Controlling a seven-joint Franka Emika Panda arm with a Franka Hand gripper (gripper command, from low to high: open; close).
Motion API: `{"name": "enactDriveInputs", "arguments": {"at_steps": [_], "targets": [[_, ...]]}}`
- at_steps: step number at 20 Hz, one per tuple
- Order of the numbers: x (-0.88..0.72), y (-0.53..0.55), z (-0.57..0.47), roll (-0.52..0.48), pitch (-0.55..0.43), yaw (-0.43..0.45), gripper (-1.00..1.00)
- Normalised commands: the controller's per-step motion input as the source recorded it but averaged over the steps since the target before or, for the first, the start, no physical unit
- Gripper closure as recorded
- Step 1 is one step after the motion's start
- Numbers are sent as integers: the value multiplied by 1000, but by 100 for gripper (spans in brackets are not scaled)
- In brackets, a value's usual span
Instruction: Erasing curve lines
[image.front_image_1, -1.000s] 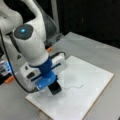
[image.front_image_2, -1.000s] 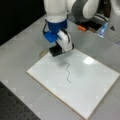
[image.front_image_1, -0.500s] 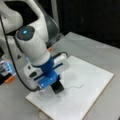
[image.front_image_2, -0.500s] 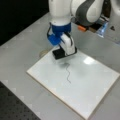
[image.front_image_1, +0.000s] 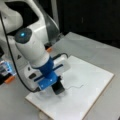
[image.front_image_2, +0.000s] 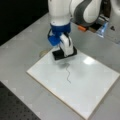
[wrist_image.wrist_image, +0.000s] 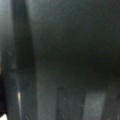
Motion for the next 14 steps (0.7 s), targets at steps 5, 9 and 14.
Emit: {"name": "enactDriveInputs", "arguments": {"at_steps": [5, 9, 14], "targets": [[69, -67, -149, -1, -58, -144, 100], [36, 22, -179, -10, -42, -148, 100], [27, 101, -167, 20, -46, -136, 100]]}}
